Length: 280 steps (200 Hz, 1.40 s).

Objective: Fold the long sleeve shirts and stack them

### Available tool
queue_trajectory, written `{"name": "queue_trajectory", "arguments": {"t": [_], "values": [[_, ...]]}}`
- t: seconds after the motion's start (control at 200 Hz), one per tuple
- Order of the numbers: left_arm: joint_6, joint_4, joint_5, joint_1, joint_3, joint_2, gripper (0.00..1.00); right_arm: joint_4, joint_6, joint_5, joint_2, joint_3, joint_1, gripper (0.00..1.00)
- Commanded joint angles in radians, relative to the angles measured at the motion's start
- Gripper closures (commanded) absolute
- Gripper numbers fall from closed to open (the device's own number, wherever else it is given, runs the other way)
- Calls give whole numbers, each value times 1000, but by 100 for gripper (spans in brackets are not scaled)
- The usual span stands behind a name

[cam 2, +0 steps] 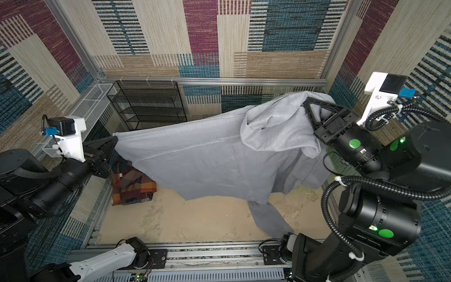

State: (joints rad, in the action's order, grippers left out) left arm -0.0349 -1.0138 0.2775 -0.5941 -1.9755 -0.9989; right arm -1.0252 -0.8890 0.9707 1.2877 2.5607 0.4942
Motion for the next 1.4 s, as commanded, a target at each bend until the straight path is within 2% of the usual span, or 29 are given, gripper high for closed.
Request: {"name": "queue_trajectory", "arguments": {"t": [0.0,0.13,0.25,0.421,0.796,0.881,1.072,1.272,1.397], "values": [[29,21,39,2,19,-14,100,134,-15,-13,32,-12,2,100],[27,25,22,2,34,-26,100,200,-43,-6,51,-46,1,100],[37,23,25,2,43,-22,100,172,-30,-20,47,-29,0,100],[55,30,32,2,78,-14,100,177,15,-15,30,-168,-33,100],[79,91,21,2,159,-43,100,320,-17,-117,72,-244,-103,100],[91,89,29,2,162,-51,100,402,-36,-174,44,-332,-157,100],[115,103,42,2,201,-38,100,682,-92,-278,-63,-688,-289,100],[166,119,61,6,283,-43,100,724,-22,-365,-66,-868,-382,100],[173,132,66,59,339,-37,100,790,-8,-443,-86,-1027,-442,100]]}}
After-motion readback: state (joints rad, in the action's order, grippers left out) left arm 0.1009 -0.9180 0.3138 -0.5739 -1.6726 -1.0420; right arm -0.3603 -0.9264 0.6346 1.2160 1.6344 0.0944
